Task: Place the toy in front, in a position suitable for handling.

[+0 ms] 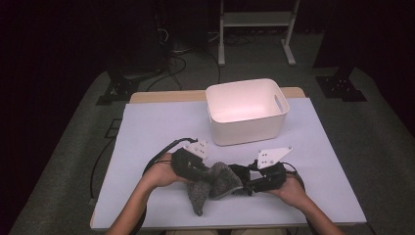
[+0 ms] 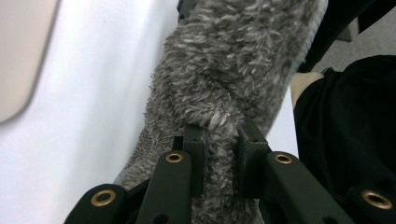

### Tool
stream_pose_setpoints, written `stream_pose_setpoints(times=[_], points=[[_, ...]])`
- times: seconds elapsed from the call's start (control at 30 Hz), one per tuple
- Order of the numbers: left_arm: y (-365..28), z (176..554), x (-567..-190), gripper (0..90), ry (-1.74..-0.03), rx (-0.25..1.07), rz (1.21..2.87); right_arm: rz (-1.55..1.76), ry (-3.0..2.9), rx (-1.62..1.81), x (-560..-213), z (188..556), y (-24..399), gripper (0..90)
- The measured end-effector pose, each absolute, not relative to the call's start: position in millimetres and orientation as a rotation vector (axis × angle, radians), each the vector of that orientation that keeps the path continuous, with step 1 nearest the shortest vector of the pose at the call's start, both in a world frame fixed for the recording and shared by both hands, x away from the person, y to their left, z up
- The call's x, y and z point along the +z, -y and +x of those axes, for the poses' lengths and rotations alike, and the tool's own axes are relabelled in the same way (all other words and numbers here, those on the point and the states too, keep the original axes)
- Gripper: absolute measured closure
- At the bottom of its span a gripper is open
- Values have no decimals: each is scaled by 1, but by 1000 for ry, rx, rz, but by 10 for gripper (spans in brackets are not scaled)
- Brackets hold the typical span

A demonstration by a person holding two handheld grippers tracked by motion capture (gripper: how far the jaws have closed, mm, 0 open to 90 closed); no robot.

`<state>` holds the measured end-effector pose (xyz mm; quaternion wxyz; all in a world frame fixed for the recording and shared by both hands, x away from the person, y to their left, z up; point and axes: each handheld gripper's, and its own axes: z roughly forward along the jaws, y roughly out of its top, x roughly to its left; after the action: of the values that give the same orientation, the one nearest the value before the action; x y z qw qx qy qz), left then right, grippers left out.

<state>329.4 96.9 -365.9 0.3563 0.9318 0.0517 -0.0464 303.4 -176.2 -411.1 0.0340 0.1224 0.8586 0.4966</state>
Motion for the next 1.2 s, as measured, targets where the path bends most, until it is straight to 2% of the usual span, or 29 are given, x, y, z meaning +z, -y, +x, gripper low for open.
stream_pose_setpoints(times=[0.33,0.57,0.7,0.83,1.03,1.2], points=[[-87,329,-322,781,-54,-104,2308,359,-2638,1515,-411,300,171,558],[-62,324,-310,783,3,-90,2371,328,-2633,1494,-410,296,168,554],[-60,321,-310,784,15,-85,2378,348,-2622,1520,-411,297,175,462],[-57,319,-307,784,25,-67,2402,320,-2642,1514,-407,296,177,541],[-56,319,-306,783,34,-63,2420,305,-2642,1498,-402,295,179,525],[-54,321,-305,782,38,-63,2421,283,-2640,1469,-397,293,181,566]])
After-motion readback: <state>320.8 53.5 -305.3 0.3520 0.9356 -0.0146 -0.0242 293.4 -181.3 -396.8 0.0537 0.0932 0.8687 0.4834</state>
